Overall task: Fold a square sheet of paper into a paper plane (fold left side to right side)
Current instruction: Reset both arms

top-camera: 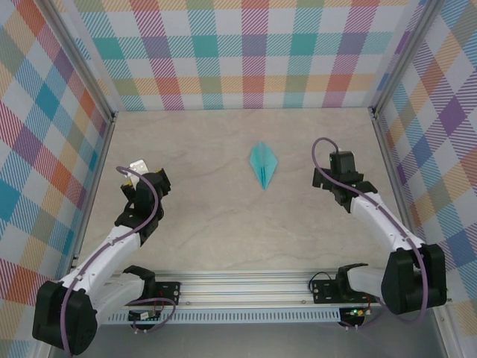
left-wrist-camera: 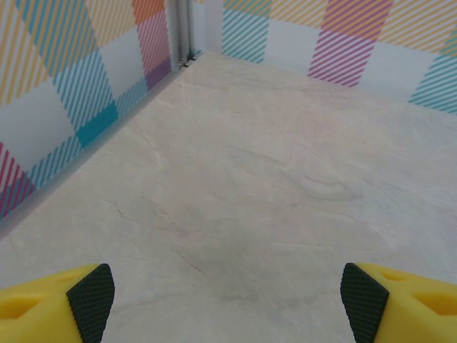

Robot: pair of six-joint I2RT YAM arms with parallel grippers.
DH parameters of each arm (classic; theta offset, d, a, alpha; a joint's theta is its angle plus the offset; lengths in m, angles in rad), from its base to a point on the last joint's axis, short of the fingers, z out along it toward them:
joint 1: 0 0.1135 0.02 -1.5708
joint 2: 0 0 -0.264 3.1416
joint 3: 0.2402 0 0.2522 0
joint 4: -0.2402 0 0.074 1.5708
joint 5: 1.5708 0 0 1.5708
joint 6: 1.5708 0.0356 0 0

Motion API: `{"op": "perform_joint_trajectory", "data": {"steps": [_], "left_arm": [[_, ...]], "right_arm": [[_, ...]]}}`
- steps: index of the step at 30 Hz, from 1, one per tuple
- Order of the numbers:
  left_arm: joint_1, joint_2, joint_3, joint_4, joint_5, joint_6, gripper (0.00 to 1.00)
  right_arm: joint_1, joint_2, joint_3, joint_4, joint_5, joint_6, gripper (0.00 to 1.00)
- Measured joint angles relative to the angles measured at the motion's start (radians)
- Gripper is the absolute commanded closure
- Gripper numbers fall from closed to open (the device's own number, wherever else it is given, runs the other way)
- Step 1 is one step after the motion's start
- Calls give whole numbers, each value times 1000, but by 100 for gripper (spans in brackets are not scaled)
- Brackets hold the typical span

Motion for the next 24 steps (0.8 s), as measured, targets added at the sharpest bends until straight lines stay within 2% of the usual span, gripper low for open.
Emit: {"op": "perform_joint_trajectory", "data": {"steps": [6, 11, 22, 23, 24], "left_arm": [[32, 156, -56, 149, -19, 89, 15], [49, 285, -98, 327, 38, 154, 15], [137, 534, -187, 779, 278, 224, 14], [140, 566, -187, 806, 298, 231, 13], [142, 590, -183, 806, 322, 235, 6]], "right_arm": [[-51, 132, -130, 298, 0, -32, 0], [-63, 251, -153, 536, -42, -90, 0], [-143, 296, -308, 930, -291, -167, 0], [-150, 298, -318, 945, -310, -168, 0], [-156, 301, -326, 961, -327, -168, 0]]}}
